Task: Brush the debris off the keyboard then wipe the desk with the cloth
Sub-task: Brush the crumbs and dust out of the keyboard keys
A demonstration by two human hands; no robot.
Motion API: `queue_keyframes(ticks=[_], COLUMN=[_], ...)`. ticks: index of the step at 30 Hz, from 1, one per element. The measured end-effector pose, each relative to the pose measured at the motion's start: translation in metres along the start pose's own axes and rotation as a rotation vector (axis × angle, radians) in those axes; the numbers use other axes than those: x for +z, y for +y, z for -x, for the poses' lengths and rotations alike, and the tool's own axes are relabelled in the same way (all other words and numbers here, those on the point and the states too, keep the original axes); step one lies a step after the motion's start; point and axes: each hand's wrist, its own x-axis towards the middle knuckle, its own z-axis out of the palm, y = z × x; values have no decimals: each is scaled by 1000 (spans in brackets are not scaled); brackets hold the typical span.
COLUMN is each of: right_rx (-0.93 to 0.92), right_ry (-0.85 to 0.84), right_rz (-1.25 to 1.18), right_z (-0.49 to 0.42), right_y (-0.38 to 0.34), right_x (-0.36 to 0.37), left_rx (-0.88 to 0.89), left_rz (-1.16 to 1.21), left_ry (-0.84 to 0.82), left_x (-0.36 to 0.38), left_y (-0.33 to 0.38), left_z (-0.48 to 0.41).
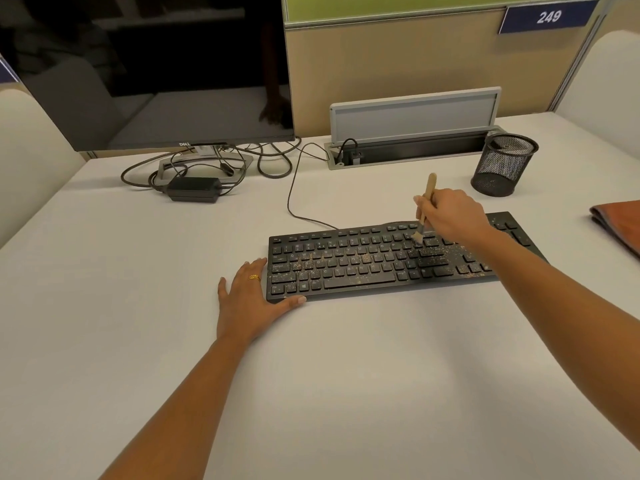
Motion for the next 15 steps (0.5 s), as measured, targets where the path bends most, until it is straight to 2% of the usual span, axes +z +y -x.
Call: queue_keyframes(ticks=[4, 9, 12, 15], right_rx=[-63, -163, -138, -141], right_ry=[-74, -262, -274, -182], right_rz=[-121, -73, 99, 275], right_z=[-1, 4, 2, 1], right_y=[7, 25, 31, 29], right_x=[-3, -21, -30, -35], left_rx=[4, 3, 7, 10], left_rz=[4, 7, 4, 3], left_ry=[8, -4, 0, -2], left_x=[1, 1, 1, 0], left_y=[-1, -1, -1, -1], left_z=[0, 0, 0, 0])
